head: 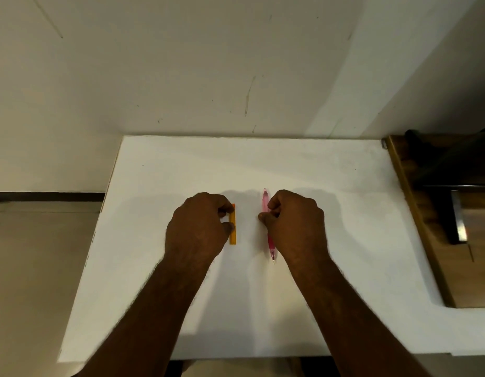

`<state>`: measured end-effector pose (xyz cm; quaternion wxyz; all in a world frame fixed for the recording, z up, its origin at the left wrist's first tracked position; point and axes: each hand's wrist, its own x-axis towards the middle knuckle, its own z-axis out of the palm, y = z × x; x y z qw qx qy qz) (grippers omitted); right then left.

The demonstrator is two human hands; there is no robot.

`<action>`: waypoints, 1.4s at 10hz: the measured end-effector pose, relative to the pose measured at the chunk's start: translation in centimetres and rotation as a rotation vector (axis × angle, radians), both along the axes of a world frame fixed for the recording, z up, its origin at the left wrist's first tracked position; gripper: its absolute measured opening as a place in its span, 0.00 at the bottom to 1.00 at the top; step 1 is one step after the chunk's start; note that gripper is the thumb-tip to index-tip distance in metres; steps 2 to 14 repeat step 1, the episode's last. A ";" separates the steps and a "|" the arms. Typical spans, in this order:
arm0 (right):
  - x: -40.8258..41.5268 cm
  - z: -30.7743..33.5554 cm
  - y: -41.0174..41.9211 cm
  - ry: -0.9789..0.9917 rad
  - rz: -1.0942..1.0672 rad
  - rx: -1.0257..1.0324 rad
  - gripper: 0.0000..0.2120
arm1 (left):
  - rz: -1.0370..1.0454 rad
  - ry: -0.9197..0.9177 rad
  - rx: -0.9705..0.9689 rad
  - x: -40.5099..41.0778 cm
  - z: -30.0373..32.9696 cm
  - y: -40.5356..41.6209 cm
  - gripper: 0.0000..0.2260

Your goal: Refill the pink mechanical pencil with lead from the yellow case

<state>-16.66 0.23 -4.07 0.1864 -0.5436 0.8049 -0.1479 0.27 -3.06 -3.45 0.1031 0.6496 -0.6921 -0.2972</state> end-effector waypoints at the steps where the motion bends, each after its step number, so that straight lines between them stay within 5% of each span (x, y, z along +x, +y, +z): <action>1: -0.3 0.1 -0.2 -0.028 -0.034 -0.025 0.13 | 0.028 0.051 -0.016 0.2 0.3 -0.4 0.13; 14: -0.3 0.1 -0.2 -0.028 -0.034 -0.025 0.13 | 0.028 0.051 -0.016 0.2 0.3 -0.4 0.13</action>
